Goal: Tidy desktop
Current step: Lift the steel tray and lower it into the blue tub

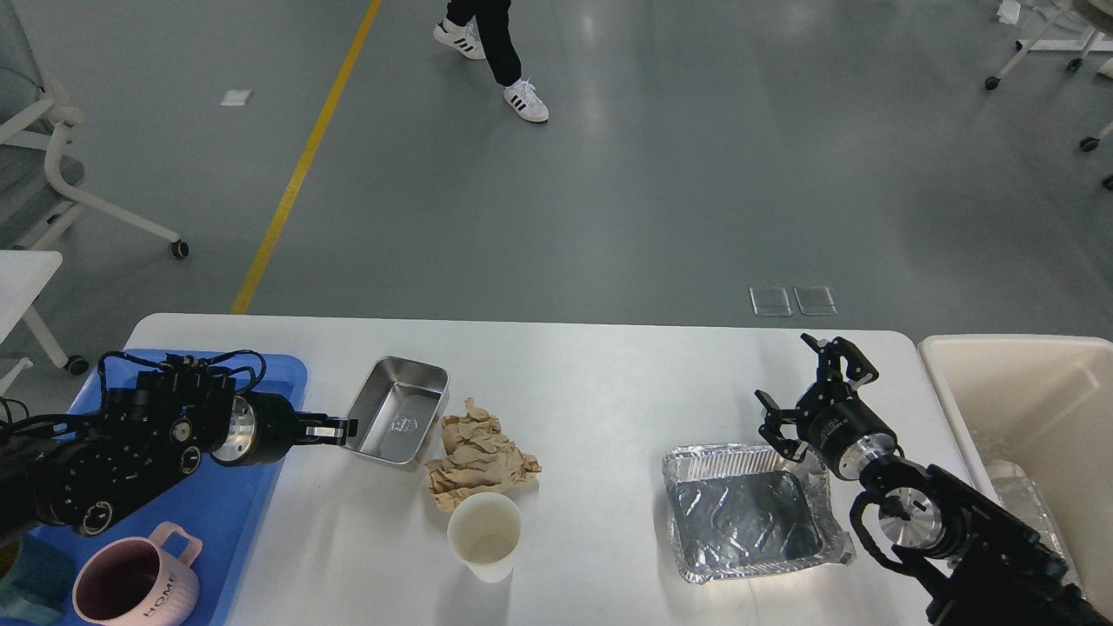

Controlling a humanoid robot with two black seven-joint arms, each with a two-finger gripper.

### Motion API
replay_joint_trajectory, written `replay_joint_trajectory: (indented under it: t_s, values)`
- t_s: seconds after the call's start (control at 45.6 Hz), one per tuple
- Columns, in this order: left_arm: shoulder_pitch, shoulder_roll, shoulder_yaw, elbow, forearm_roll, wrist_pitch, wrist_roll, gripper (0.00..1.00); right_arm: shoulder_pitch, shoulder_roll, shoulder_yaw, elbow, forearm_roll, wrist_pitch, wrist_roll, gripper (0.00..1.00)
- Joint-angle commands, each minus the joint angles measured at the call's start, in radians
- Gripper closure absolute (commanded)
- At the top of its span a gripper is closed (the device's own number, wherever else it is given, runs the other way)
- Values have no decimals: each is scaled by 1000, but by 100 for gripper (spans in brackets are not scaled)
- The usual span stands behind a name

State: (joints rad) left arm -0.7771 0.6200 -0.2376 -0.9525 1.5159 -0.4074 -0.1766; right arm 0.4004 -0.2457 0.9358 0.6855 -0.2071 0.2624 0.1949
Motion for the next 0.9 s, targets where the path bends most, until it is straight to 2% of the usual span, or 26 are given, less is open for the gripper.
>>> replay_joint_trajectory:
  t_s: [0.0, 0.241, 0.461, 0.724, 0.877]
  values:
    - [1, 133, -8, -136, -5, -11, 6, 98, 2, 0, -2, -1, 0, 0, 0, 0]
    - [18, 401, -40, -339, -100, -11, 6, 97, 0, 2, -3, -3, 0, 1, 0, 0]
    - [25, 599, -45, -445, -198, -5, -4, 97, 2, 6, -8, -4, 0, 3, 0, 0]
    - [47, 698, -37, -445, -261, 32, -9, 97, 2, 2, -8, -3, 0, 5, 0, 0]
    - [107, 701, -34, -427, -263, 99, -6, 97, 2, 2, -6, 2, 0, 5, 0, 0]
